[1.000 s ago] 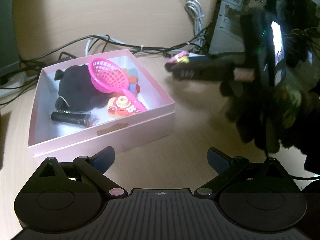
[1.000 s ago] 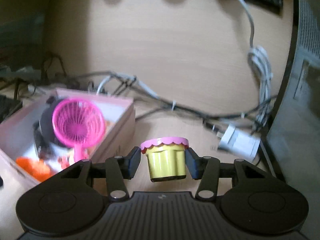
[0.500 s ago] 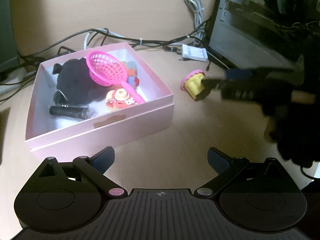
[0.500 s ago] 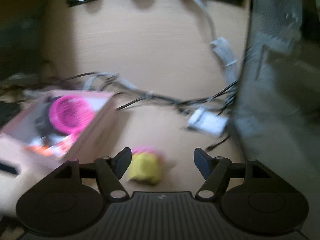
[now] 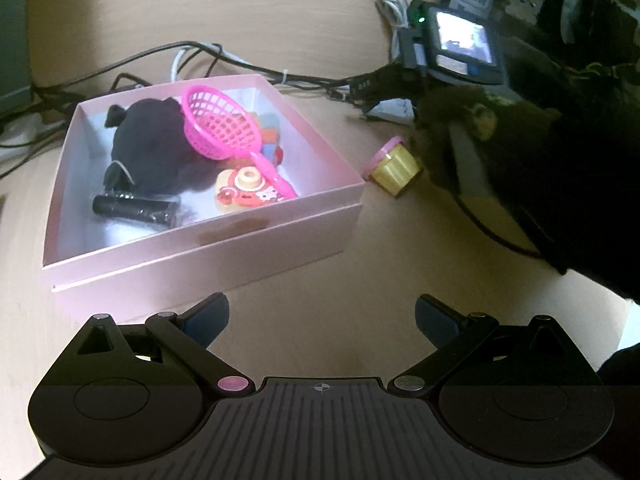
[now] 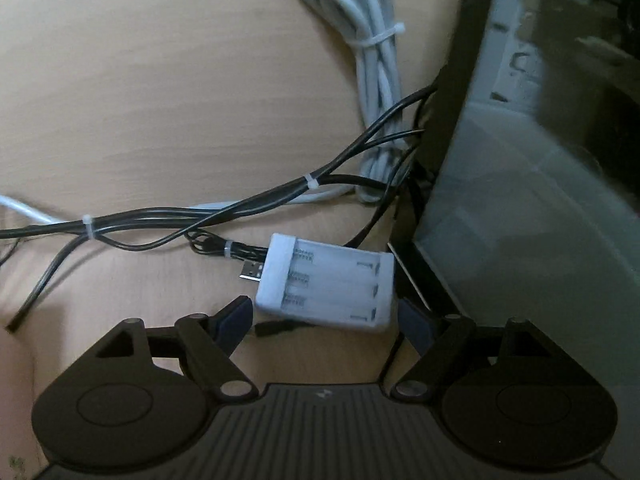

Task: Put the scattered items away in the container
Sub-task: 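Set the cupcake toy on the desk and grasp the white battery charger with the right tool, then set the white charger down on the desk with the right tool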

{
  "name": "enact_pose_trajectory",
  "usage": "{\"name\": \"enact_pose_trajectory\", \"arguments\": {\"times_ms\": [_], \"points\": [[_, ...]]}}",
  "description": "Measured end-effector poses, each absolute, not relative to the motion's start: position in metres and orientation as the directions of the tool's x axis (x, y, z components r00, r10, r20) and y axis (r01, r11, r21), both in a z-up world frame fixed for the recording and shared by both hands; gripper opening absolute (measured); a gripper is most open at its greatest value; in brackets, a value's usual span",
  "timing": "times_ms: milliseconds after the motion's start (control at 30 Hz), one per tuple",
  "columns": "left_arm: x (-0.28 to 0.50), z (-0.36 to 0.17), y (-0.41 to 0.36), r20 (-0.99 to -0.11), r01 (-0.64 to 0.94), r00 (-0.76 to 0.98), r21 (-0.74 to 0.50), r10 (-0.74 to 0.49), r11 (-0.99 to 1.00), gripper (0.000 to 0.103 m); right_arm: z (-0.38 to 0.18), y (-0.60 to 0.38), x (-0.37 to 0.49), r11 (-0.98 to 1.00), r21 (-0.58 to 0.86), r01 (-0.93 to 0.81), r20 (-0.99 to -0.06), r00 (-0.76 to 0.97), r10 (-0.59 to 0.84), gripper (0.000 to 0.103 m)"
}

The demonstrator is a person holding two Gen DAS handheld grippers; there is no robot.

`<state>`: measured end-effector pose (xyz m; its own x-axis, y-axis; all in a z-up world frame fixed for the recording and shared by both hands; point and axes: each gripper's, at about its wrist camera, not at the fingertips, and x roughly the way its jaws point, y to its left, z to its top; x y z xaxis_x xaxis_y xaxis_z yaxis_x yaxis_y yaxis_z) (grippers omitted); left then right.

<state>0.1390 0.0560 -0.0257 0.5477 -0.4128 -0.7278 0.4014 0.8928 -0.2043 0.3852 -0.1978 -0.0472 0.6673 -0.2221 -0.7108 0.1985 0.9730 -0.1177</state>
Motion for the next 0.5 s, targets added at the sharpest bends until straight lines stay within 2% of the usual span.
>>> {"name": "enact_pose_trajectory", "arguments": {"times_ms": [267,500], "points": [[0.149,-0.035,0.061,-0.740,0.369,0.535,-0.230,-0.408,0.901,0.102,-0.048,-0.197,0.378,0.979,-0.126,0.162,-0.701,0.684,-0.203,0.079],[0.141,-0.029,0.053,-0.748,0.376,0.547,-0.182,-0.376,0.909,0.102,-0.042,-0.187,0.284,0.991,-0.059,-0.121,-0.725,0.687,0.041,0.079]]}}
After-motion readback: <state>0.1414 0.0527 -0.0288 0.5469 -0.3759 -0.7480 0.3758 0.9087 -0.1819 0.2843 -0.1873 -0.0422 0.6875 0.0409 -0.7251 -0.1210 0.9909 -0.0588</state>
